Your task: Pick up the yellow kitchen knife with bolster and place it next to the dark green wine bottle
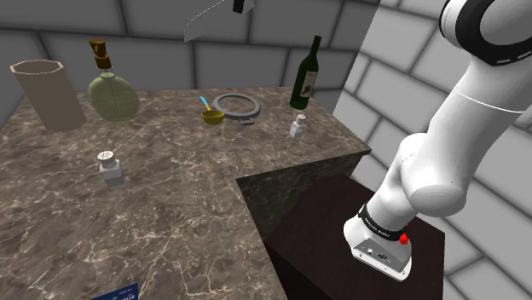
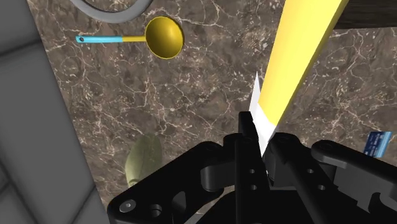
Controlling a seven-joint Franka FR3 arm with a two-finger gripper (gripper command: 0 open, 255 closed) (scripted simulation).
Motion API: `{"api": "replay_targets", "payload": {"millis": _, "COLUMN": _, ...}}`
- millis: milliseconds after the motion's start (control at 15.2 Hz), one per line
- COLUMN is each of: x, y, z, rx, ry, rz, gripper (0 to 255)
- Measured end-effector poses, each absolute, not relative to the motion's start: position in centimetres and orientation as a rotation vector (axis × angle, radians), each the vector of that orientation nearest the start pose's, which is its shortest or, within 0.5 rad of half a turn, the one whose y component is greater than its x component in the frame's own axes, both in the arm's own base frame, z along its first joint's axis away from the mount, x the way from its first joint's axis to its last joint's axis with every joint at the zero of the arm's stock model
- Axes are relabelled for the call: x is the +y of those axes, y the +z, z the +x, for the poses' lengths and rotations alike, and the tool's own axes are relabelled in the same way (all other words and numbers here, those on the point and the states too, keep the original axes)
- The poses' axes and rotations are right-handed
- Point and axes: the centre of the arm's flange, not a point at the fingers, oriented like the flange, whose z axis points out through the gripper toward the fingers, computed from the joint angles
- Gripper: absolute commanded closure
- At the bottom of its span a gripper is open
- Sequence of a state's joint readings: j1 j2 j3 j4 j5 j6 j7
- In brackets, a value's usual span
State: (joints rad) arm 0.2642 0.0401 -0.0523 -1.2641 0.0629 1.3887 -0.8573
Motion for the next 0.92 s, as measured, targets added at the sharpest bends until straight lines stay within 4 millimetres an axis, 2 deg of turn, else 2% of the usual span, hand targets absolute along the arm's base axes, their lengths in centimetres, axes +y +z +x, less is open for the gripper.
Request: {"api": "replay_targets", "payload": {"millis": 924, "x": -4.8, "y": 73.0, "z": 45.7, "rx": -1.602, "ry": -0.154, "rz": -2.664, "gripper": 255}}
